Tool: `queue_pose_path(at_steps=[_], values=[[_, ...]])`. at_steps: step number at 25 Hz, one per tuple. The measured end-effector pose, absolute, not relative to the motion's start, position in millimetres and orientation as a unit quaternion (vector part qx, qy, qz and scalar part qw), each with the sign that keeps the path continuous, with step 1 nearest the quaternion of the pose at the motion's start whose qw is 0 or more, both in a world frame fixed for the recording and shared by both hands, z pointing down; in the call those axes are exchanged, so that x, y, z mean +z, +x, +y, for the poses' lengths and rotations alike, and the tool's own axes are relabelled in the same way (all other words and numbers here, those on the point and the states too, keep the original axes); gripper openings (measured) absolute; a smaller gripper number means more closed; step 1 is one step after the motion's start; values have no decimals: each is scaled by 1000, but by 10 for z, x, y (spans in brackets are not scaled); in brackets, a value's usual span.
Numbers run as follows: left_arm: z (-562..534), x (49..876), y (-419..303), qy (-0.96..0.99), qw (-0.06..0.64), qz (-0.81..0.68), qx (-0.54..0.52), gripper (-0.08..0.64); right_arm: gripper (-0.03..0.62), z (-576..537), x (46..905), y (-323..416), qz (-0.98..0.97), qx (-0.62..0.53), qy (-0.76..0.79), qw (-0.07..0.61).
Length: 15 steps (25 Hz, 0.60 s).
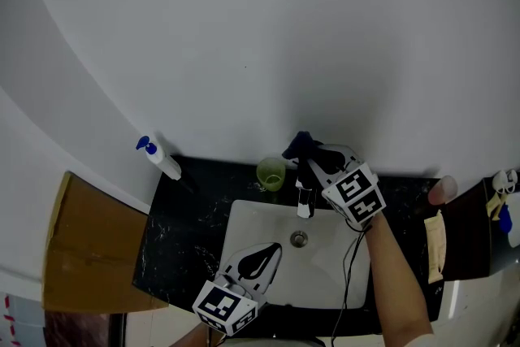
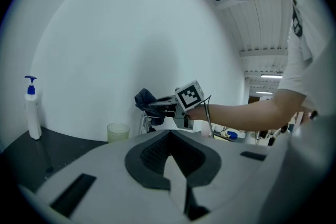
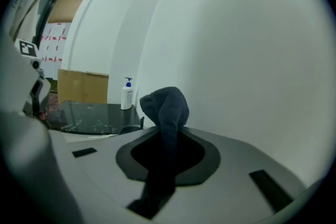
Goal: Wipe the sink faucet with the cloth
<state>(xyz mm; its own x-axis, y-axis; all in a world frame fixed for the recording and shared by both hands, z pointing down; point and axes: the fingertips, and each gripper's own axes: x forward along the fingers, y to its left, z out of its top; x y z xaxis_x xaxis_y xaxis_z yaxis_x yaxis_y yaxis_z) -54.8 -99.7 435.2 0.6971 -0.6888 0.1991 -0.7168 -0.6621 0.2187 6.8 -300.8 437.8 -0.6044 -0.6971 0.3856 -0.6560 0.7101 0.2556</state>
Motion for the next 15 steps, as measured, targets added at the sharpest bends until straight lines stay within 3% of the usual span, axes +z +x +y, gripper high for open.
queue_pose_path(at_steps=[10, 15], values=[[-1022, 4277, -597, 906, 141, -395, 52, 0, 58, -3163, 4401, 444, -874, 51, 468, 116], [-1007, 4291, -604, 906, 141, -395, 50, 0, 58, -3106, 4790, 613, -861, 91, 480, 144]])
